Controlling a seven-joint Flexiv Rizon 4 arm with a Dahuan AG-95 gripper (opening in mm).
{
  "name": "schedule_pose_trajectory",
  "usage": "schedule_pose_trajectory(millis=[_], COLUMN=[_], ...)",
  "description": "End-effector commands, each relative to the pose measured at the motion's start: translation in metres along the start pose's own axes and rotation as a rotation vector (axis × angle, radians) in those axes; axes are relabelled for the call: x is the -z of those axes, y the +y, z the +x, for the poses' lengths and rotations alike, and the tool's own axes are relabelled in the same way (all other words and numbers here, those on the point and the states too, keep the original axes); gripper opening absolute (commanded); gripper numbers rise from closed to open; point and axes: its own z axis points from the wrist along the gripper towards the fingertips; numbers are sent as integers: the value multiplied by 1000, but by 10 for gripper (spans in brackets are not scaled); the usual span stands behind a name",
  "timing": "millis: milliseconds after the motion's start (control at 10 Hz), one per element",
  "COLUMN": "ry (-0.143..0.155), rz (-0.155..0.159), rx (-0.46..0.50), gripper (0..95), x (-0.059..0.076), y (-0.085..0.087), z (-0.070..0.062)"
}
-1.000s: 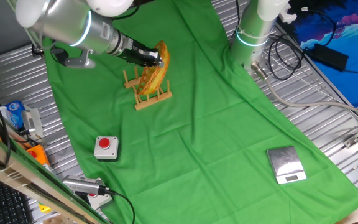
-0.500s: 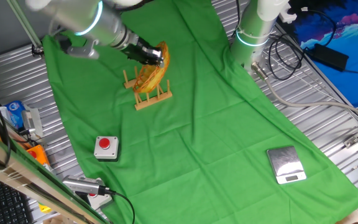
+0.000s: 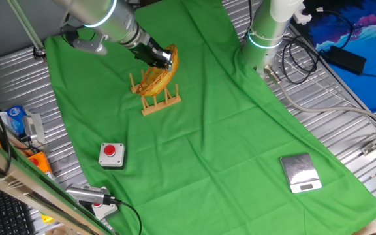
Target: Put the dish on the dish rack
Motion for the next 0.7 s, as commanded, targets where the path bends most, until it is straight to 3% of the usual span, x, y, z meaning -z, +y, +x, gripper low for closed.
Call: schedule_pose_trajectory(millis=[100, 400, 700], ry=[2, 1, -19], rz=[-2, -1, 11], rx=[-14, -47, -69], gripper=[0, 0, 0], x=[0, 0, 0], y=[0, 0, 0], z=[0, 0, 0])
